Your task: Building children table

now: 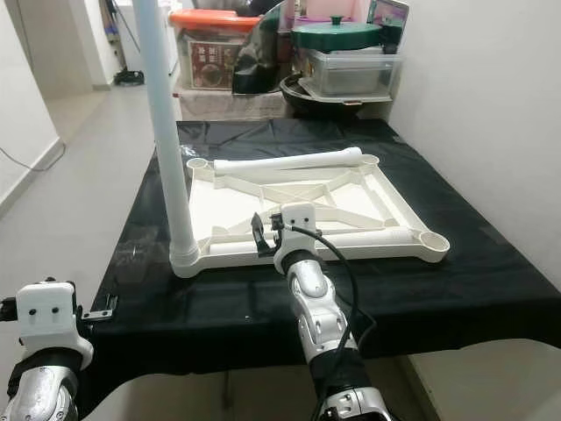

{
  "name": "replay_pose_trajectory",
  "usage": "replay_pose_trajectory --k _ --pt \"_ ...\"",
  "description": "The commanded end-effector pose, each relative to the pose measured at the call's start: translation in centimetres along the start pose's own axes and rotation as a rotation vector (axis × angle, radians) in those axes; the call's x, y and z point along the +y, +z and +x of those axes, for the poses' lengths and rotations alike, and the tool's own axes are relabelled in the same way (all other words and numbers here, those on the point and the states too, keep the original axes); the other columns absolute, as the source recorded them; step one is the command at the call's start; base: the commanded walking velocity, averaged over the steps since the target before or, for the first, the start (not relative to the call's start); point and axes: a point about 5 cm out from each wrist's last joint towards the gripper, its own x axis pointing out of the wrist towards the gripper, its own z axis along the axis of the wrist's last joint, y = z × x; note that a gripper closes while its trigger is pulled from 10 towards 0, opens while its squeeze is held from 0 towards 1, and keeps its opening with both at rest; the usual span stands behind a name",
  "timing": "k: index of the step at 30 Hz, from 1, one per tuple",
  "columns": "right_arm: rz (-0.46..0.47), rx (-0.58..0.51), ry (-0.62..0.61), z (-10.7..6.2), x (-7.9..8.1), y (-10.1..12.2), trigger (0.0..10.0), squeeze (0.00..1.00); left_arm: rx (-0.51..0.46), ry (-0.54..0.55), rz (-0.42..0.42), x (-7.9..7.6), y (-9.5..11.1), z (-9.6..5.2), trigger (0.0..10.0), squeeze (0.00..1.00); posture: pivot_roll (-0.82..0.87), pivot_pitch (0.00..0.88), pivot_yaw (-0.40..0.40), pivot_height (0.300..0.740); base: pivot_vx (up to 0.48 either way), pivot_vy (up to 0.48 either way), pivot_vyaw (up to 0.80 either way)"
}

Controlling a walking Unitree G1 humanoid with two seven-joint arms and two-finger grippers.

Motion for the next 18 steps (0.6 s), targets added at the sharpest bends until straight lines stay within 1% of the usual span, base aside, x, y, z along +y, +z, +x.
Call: replay_pose_trajectory --k 1,3,6,8,9,11,12,13,14,15,16,18 --pt "-0.001 -0.004 -0.009 0.2 -0.2 0.1 10.0 0.0 0.028 -0.006 0.004 -0.1 -0.5 -0.1 10.0 0.0 0.04 0.0 -0.042 0.74 0.0 0.0 0.48" --pt "0.003 -0.005 -0.011 0.3 -0.2 0.1 10.0 0.0 0.03 -0.01 0.005 -0.1 -0.6 -0.1 10.0 0.0 0.04 0.0 -0.042 0.74 0.0 0.0 0.53" --pt "0.025 0.004 -0.027 0.4 -0.5 0.0 10.0 0.0 0.032 -0.006 0.006 -0.1 -0.6 -0.2 10.0 0.0 0.04 0.0 -0.042 0.74 0.0 0.0 0.0" --pt "0.026 0.005 -0.025 0.6 -0.7 0.1 10.0 0.0 0.033 -0.006 0.007 -0.1 -0.6 -0.2 10.0 0.0 0.04 0.0 -0.042 0.74 0.0 0.0 0.0" --pt "0.044 0.009 -0.011 0.8 -0.9 0.2 10.0 0.0 0.032 -0.008 0.005 -0.1 -0.6 -0.2 10.0 0.0 0.04 0.0 -0.04 0.74 0.0 0.0 0.0" --pt "0.044 0.009 -0.011 0.8 -0.9 0.2 10.0 0.0 0.032 -0.008 0.005 -0.1 -0.6 -0.2 10.0 0.0 0.04 0.0 -0.04 0.74 0.0 0.0 0.0" --pt "0.054 0.015 0.025 1.2 -1.1 0.3 10.0 0.0 0.035 -0.014 0.004 -0.2 -0.7 -0.3 10.0 0.0 0.04 0.0 -0.04 0.74 0.0 0.0 0.0" --pt "0.063 0.033 0.088 1.6 -1.5 0.4 10.0 0.0 0.039 -0.021 -0.001 -0.3 -0.8 -0.3 10.0 0.0 0.04 0.0 -0.034 0.74 0.0 0.0 0.0" --pt "0.063 0.033 0.088 1.6 -1.5 0.4 10.0 0.0 0.039 -0.021 -0.001 -0.3 -0.8 -0.3 10.0 0.0 0.04 0.0 -0.034 0.74 0.0 0.0 0.0" --pt "0.068 0.048 0.18 2.0 -1.9 0.7 10.0 0.0 0.044 -0.028 -0.002 -0.5 -0.9 -0.4 10.0 0.0 0.04 0.0 -0.033 0.74 0.0 0.0 0.0" --pt "0.068 0.048 0.18 2.0 -1.9 0.7 10.0 0.0 0.044 -0.028 -0.002 -0.5 -0.9 -0.4 10.0 0.0 0.04 0.0 -0.033 0.74 0.0 0.0 0.0" --pt "0.078 0.089 0.362 2.5 -2.8 1.5 10.0 0.0 0.051 -0.046 -0.016 -0.8 -1.0 -0.7 10.0 0.0 0.03 0.0 -0.031 0.74 0.0 0.0 0.0"
